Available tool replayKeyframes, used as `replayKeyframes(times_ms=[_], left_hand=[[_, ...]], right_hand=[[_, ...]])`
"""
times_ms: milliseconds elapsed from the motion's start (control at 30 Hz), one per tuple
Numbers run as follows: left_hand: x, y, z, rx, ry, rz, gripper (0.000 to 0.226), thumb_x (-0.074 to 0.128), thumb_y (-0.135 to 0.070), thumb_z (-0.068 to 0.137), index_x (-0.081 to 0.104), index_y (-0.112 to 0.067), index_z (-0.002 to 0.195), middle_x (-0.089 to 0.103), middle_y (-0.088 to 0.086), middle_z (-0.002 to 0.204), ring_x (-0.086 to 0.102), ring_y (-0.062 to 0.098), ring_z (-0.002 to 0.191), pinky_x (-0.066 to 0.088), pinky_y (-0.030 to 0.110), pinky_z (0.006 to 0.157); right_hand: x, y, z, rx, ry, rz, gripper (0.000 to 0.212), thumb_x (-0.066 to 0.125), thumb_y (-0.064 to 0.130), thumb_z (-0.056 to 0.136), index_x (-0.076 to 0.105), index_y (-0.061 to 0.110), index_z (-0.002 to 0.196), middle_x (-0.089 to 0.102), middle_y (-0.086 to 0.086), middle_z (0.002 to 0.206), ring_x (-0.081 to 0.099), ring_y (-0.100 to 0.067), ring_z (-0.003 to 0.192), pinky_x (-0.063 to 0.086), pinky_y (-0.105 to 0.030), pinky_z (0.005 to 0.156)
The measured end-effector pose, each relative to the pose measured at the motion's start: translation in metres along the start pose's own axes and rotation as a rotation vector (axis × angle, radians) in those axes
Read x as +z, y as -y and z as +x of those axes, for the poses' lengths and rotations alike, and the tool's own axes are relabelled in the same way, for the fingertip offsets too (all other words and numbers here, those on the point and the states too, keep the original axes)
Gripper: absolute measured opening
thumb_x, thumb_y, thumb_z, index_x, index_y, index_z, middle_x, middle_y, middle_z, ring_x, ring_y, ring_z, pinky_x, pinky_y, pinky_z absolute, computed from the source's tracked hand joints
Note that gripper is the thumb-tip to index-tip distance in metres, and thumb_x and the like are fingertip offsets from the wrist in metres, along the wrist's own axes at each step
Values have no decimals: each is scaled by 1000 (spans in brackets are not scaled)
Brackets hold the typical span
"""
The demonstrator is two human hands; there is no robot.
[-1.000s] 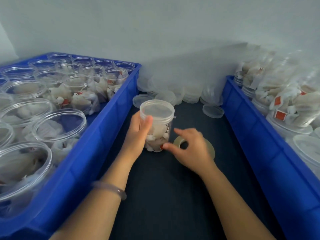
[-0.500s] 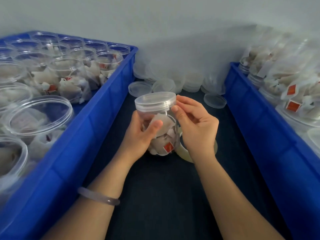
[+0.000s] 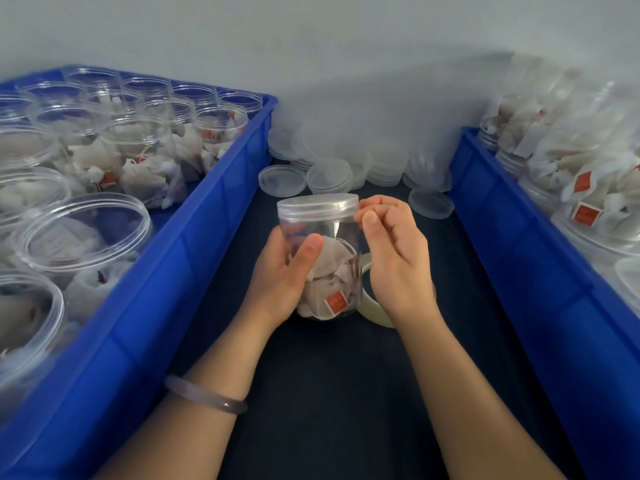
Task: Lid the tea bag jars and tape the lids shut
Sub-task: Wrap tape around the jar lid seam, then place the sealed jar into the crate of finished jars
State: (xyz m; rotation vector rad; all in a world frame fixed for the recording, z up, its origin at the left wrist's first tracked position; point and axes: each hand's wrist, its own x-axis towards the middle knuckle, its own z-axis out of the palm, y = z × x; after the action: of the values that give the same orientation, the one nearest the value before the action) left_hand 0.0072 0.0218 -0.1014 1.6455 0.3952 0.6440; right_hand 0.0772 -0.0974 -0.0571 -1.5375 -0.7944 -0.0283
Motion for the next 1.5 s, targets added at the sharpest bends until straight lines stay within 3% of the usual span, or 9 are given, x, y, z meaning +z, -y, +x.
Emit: replayKeyframes(times_ms=[167,267,533,667,800,1000,1200,1367,1500], left_hand=[[0,-1,-1,-3,-28,7,69,49,-73,72,50,-24,121,62,-15,99,59,-13,88,45,6,65],[1,-2,-2,0,0,9,53,56,-64,73,51,-29,113,65,-12,98,62,-7,89,47,7,65],[-2,-7,-5,138,40,-25,95,56,-83,56,55,-10,116,68,-2,99,66,4,90,49,17,72],[-6,-7,-2,155,131,-22,103,53,-90,54,52,-14,124,66,0,113,63,9,105,50,23,85],[-4,-8,-7,133,201,-34,80,58,-83,58,50,-32,119,66,-16,112,61,2,107,48,14,82],[0,-10,-7,136,186,101,63,63,-62,58,46,-41,115,60,-22,110,57,-8,104,46,10,80],[8,-31,-19,213,33,-122,87,51,-78,68,47,-18,132,58,-9,126,55,0,116,45,17,93],[18,-43,-19,235,-176,-160,38,39,-36,92,67,-12,102,69,3,92,66,14,89,52,28,76],[14,-39,-13,214,-76,-150,49,39,-52,88,64,-16,109,68,1,105,64,12,101,51,28,86]], right_hand=[[2,6,-1,26,-34,35,15,56,24,90,63,16,80,60,4,103,58,2,91,45,-12,78],[1,4,1,27,-99,23,17,67,14,87,61,21,73,62,1,98,60,1,82,47,-14,73],[0,0,6,316,-39,625,26,79,12,61,54,16,63,62,0,79,64,-11,71,54,-26,69],[-6,-3,5,439,171,719,44,72,19,73,56,4,111,64,-18,110,63,-30,100,50,-47,92],[-11,-7,5,535,-28,684,7,55,9,90,59,4,92,65,-16,98,59,-31,96,37,-60,105],[-4,10,8,474,-72,453,62,46,81,72,64,29,99,72,1,106,68,-14,100,51,-38,93],[13,13,-8,261,-246,201,41,41,46,94,71,19,92,73,8,87,67,-2,80,47,-12,69],[21,11,-16,158,-184,228,40,39,34,88,71,13,96,72,7,88,65,-1,83,46,-8,67],[16,9,-18,191,-132,203,43,41,42,87,63,18,116,68,12,103,61,5,98,44,-6,77]])
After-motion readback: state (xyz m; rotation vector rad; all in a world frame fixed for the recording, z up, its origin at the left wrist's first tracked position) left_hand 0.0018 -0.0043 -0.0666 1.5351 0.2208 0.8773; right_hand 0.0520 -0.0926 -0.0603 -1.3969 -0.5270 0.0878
